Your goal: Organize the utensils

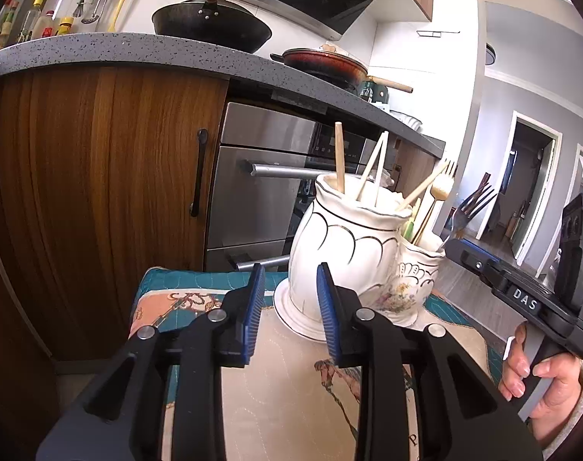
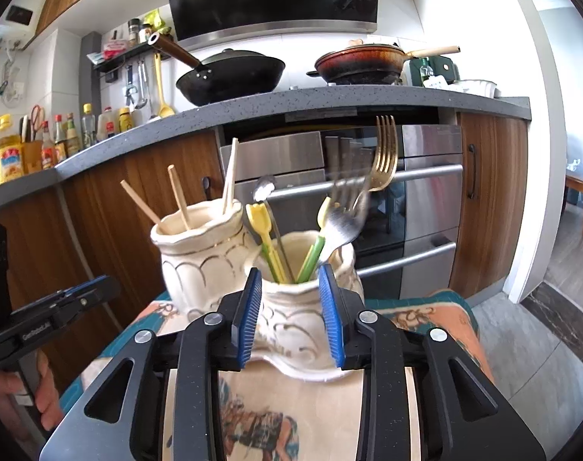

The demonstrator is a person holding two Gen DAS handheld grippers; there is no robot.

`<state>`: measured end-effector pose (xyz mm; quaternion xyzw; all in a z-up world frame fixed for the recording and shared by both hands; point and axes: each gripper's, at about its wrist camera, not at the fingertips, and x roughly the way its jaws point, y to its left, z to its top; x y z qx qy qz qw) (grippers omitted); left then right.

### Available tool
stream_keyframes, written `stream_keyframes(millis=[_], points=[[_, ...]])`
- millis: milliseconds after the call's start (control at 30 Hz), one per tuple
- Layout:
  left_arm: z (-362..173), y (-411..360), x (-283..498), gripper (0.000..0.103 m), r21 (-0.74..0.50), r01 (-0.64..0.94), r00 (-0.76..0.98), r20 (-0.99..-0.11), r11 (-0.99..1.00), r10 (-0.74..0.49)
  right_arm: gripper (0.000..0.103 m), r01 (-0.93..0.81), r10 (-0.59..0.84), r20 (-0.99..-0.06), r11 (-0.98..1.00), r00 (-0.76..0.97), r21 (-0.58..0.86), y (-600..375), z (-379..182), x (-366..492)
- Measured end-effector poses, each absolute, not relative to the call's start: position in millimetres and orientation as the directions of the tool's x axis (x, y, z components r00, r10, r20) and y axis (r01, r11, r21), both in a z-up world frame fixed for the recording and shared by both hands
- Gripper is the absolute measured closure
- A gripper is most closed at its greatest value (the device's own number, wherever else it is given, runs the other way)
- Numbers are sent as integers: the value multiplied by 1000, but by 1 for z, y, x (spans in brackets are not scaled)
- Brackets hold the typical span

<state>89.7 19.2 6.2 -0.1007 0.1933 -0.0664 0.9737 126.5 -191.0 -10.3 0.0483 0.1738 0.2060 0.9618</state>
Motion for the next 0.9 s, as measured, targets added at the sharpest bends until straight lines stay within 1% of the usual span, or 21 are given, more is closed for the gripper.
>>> stream_keyframes(millis=[133, 233, 300, 333, 367, 400, 433, 500, 533, 600, 700, 767, 900], points=[[6, 13, 79, 67, -199, 89, 919, -361, 976, -157, 64, -363, 401, -336, 916, 852, 171, -201, -15, 109], [5, 7, 69, 55, -175, 86, 923, -357, 981, -145, 57, -358, 400, -350, 916, 847, 180, -208, -19, 95], [5, 2, 62, 41, -155, 87, 927, -349, 984, -137, 46, -352, 388, -356, 922, 850, 163, -210, -21, 87], [6, 0, 60, 37, -146, 86, 929, -345, 985, -132, 44, -350, 380, -355, 925, 854, 149, -209, -22, 84], [6, -2, 57, 29, -136, 82, 934, -336, 987, -124, 38, -349, 371, -351, 928, 860, 127, -208, -23, 79], [7, -4, 54, 23, -127, 79, 939, -324, 989, -117, 32, -350, 366, -348, 930, 863, 112, -207, -24, 77], [8, -6, 52, 20, -119, 74, 943, -316, 990, -108, 31, -351, 362, -344, 931, 866, 97, -206, -25, 75], [9, -8, 48, 10, -96, 53, 951, -299, 994, -79, 23, -350, 351, -331, 934, 876, 63, -204, -25, 72], [9, -10, 47, 9, -81, 42, 954, -291, 996, -65, 22, -349, 342, -320, 937, 883, 38, -203, -26, 70], [9, -13, 46, 6, -44, 26, 957, -286, 999, -37, 17, -343, 328, -303, 939, 895, 3, -202, -28, 67], [7, -19, 45, 6, 22, 4, 961, -275, 1000, 2, 13, -348, 335, -279, 937, 900, 1, -202, -26, 65], [4, -23, 46, 6, 51, 11, 960, -281, 999, 4, 12, -344, 332, -268, 939, 904, 2, -202, -25, 66], [4, -24, 47, 6, 61, 23, 959, -285, 998, -4, 11, -335, 325, -256, 942, 910, 6, -202, -23, 67]])
